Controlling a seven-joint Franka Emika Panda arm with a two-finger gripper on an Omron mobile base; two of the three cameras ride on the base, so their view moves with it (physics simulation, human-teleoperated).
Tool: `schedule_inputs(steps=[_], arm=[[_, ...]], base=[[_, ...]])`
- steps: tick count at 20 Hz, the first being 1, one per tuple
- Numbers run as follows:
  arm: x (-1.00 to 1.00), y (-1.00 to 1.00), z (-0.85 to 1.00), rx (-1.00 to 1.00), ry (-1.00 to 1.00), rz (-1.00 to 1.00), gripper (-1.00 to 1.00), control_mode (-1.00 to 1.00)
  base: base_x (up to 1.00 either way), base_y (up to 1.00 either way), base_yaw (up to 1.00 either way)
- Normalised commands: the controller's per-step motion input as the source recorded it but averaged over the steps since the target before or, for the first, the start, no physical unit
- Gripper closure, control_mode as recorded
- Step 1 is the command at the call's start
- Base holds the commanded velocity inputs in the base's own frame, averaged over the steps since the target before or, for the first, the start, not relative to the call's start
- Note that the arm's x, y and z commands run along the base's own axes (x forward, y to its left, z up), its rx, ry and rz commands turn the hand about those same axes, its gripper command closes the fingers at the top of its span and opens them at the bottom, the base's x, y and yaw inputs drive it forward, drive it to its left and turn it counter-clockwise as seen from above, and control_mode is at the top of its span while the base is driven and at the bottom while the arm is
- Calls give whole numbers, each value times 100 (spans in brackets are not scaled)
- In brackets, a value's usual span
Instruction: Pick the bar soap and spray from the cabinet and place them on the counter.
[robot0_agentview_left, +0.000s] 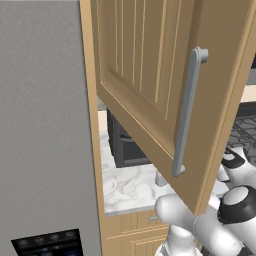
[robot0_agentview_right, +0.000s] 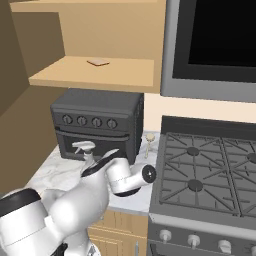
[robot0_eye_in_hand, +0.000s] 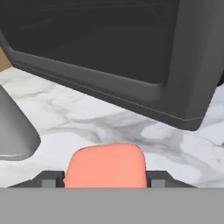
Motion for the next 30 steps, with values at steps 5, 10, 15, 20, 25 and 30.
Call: schedule_inputs(steps=[5,10,15,20,25,30], arm=[[14,0,-20,0,1,0,100,-100],[13,0,-23,0,2,0,100,-100],[15,0,-25,0,3,0,100,-100],[14,0,-21,0,2,0,100,-100],[3,0,-18,0,0,0,-100,-100],[0,0,-6,0,0,0,-100,-100]], base=[[0,0,0],[0,0,0],[0,0,0],[0,0,0],[0,0,0],[0,0,0]])
